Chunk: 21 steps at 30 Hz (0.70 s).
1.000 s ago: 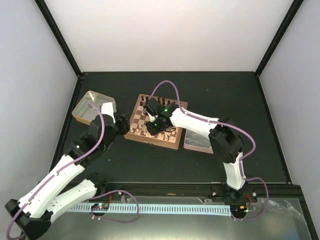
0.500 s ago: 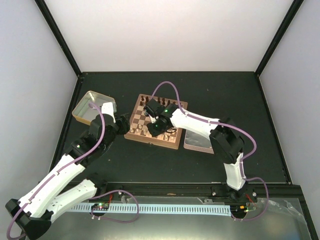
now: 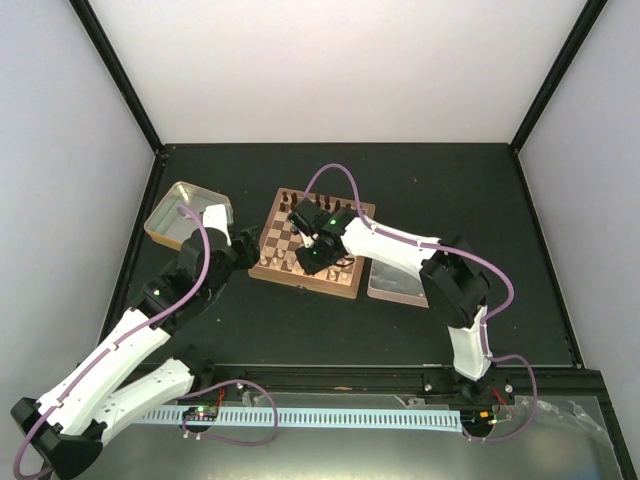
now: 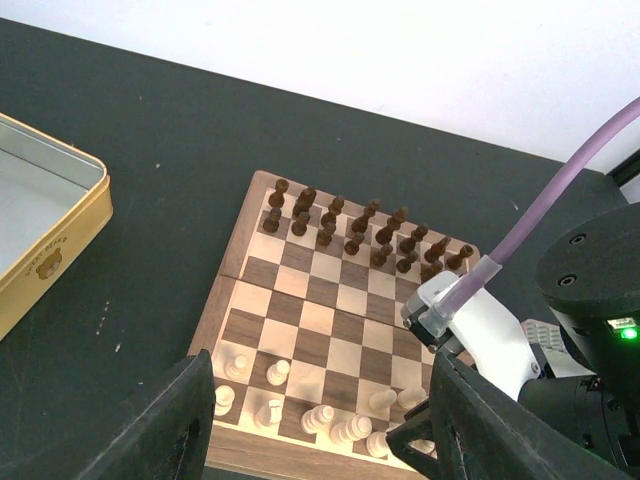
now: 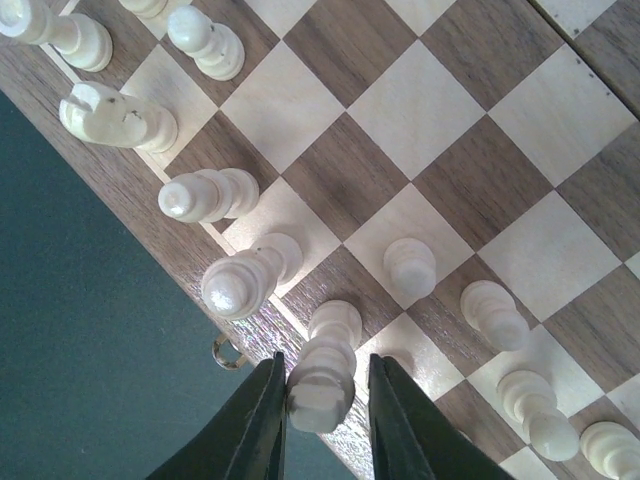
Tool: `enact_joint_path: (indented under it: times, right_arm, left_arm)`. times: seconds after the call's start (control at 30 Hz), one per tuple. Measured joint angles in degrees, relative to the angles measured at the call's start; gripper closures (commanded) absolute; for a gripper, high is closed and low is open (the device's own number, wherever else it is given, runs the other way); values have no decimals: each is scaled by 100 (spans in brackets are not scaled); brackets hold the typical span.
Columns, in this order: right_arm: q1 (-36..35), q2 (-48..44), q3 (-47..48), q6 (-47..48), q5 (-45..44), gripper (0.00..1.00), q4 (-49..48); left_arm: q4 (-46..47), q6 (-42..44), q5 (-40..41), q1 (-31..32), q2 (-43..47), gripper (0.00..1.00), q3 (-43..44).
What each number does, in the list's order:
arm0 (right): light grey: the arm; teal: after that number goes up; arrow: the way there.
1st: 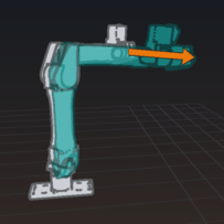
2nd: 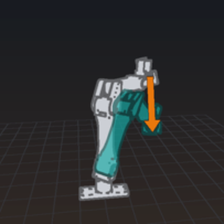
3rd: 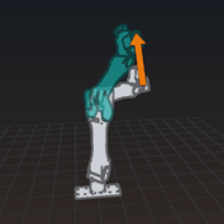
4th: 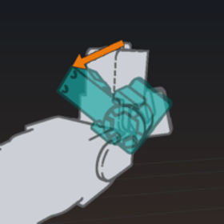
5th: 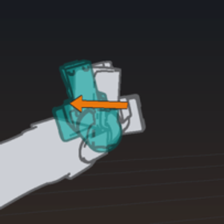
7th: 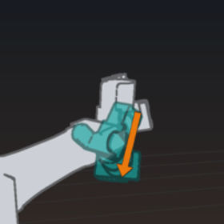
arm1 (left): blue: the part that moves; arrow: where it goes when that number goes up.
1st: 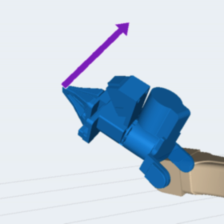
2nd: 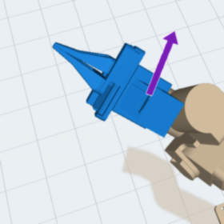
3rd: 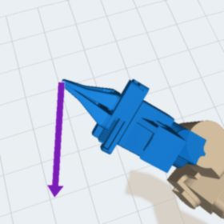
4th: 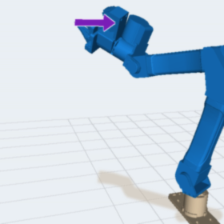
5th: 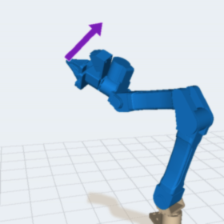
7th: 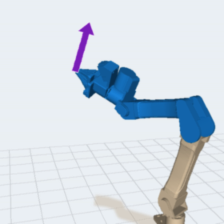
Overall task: Set up the chess pieces on the board
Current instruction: Place the chess piece on the chessboard.
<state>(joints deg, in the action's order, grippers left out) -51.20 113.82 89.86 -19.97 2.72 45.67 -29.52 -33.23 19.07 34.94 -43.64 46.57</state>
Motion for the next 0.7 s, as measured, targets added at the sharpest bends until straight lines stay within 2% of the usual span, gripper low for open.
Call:
enact_joint_path:
  times: [0.43, 0.57, 0.7]
  right_arm:
    - [15, -122, -42, -192, -96, 66, -225]
    - [136, -719, -474, -337, -203, 60, -551]
    - [599, -1587, -1158, -428, -315, 51, -868]
  left_arm:
    - [0, 2, -9, -2, 2, 39, 0]
    - [0, 4, -85, -4, 2, 39, 0]
    - [7, 22, -201, -7, 0, 38, 0]
